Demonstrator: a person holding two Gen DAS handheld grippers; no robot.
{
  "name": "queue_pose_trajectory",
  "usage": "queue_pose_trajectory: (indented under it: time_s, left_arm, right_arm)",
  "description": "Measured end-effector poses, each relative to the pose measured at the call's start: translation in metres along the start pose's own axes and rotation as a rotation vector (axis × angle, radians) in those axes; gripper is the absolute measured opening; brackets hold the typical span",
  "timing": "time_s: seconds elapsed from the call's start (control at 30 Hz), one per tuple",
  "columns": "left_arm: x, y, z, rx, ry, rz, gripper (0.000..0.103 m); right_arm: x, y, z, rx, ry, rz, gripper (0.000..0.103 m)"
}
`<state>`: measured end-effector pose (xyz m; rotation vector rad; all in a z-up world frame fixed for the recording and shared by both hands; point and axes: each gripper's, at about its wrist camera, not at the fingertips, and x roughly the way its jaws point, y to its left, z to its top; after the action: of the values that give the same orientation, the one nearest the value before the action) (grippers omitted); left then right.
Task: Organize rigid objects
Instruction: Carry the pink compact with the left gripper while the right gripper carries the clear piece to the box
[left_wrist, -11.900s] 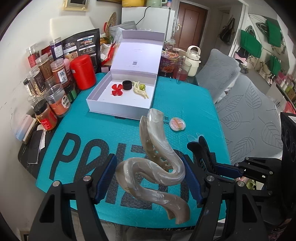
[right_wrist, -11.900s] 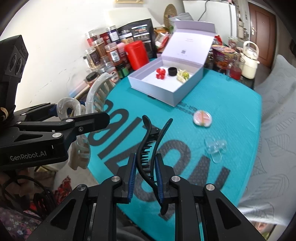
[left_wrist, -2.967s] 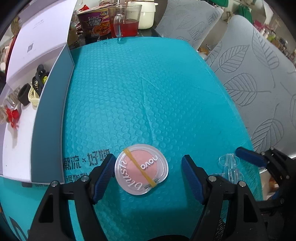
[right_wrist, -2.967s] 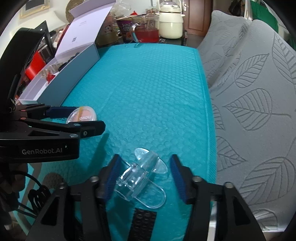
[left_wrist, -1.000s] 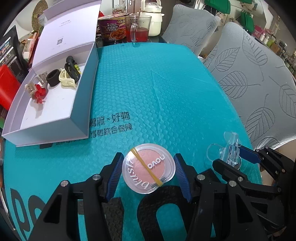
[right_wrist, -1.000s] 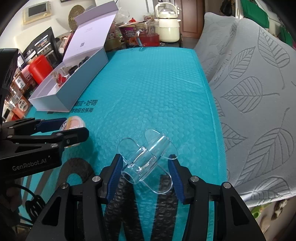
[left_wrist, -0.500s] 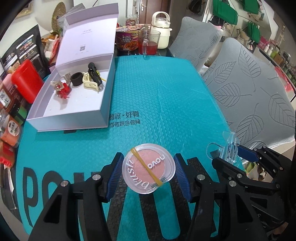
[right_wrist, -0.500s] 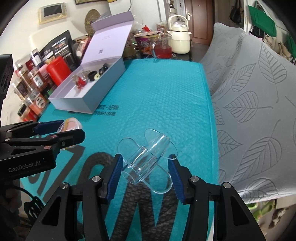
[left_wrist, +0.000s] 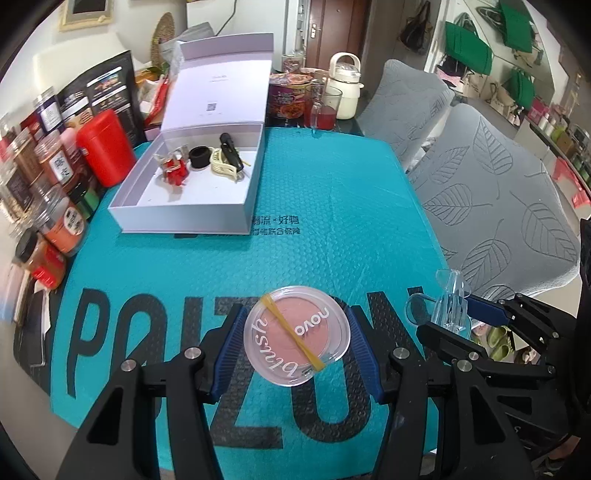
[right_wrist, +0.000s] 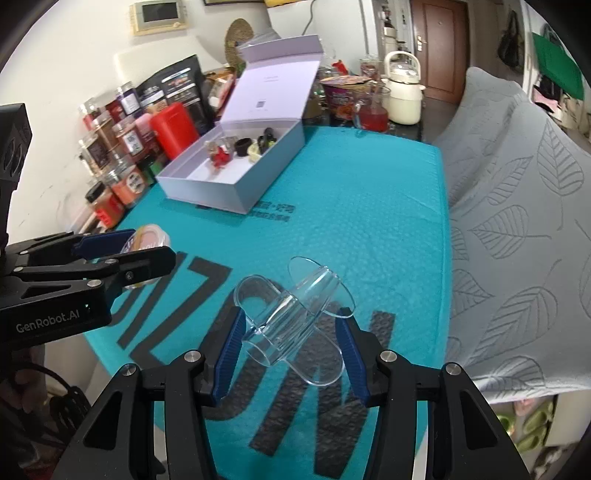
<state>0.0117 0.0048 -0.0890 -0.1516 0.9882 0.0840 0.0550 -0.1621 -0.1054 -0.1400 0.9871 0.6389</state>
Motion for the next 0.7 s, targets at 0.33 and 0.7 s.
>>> queue_pose_trajectory:
  time_s: [0.33,0.7]
  left_arm:
    - [-0.030,0.019,-0.016,-0.078,-0.025,0.033,0.055]
    - [-0.043,0.064,-0.011,-0.112,-0.024,0.066,0.055]
  right_arm:
    - [-0.014,0.039,-0.001,-0.094,0.013,0.093,0.050]
    - [-0.003,0.078,0.010,-0.129,0.038,0.151,0.050]
